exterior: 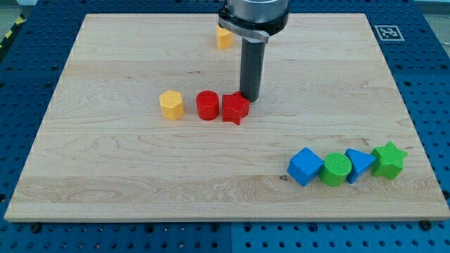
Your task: Move the yellow heart to the top right of the red star
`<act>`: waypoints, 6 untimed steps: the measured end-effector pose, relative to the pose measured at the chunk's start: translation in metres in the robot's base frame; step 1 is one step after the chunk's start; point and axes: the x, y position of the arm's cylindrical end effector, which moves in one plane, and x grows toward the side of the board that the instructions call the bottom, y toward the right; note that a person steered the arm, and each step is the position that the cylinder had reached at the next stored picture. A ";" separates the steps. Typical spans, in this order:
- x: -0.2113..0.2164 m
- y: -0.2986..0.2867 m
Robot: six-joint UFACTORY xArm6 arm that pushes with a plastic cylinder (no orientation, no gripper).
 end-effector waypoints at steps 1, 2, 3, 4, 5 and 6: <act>0.000 0.020; 0.033 0.038; 0.056 0.032; 0.053 0.021; 0.049 0.020; 0.039 0.015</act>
